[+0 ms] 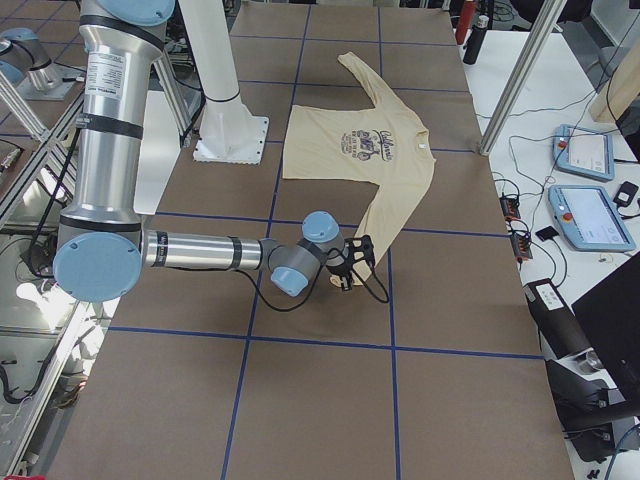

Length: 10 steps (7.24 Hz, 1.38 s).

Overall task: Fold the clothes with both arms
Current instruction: 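Lift the sleeve with the right gripper and carry it across the shirt body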

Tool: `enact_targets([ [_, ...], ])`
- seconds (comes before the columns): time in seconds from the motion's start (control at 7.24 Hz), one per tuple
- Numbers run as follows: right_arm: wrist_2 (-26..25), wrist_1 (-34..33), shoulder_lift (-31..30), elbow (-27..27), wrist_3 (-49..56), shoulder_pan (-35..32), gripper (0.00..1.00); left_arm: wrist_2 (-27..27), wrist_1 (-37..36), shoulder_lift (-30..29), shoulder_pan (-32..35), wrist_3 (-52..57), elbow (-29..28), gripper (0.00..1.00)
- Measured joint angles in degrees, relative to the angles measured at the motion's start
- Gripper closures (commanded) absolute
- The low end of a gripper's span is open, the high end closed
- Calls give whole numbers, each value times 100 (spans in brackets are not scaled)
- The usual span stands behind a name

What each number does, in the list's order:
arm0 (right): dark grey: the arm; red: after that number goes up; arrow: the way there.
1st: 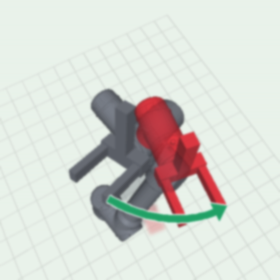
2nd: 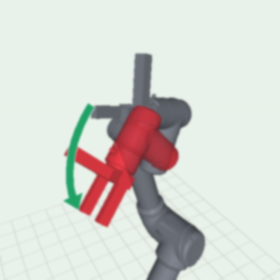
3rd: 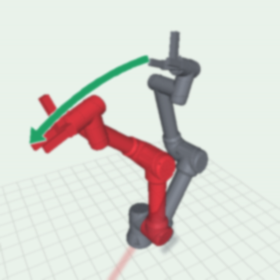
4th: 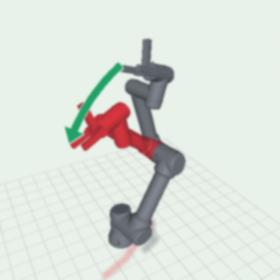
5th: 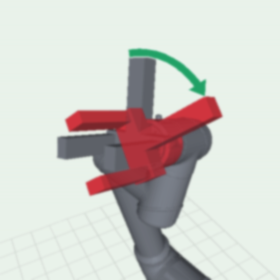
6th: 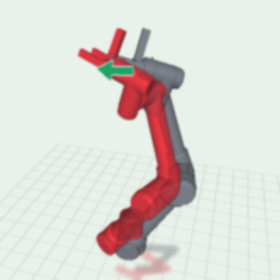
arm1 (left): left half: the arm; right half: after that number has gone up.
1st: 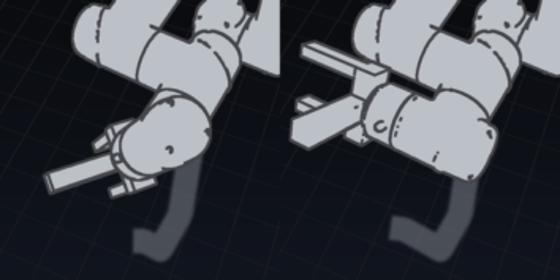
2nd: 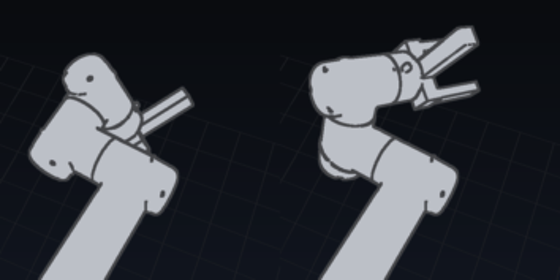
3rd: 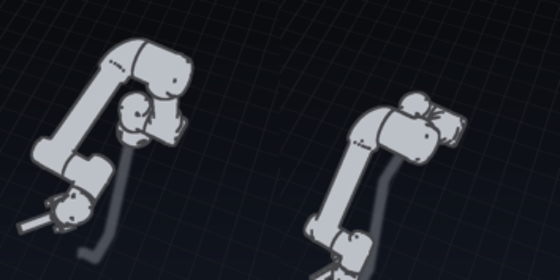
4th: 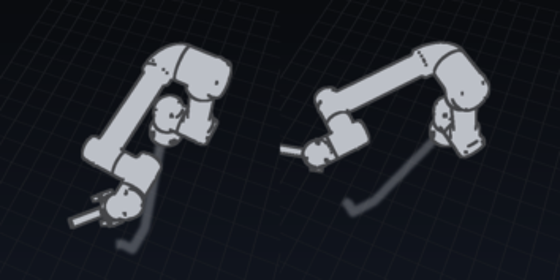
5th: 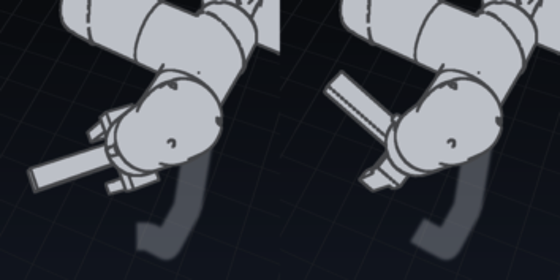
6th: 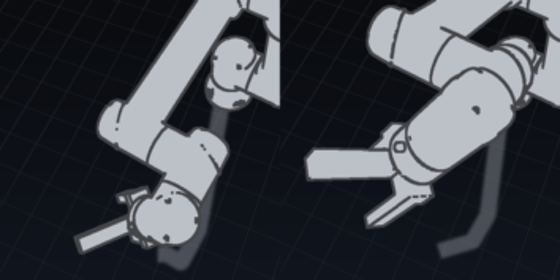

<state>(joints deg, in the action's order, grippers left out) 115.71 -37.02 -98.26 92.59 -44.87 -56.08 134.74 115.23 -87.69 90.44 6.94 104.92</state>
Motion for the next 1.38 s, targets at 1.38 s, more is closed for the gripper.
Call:
enact_targets([
  [1.38, -1905, -5744, 5498, 435, -2997, 1182, 100, -6, 0, -3, 0, -26, -44, 0],
])
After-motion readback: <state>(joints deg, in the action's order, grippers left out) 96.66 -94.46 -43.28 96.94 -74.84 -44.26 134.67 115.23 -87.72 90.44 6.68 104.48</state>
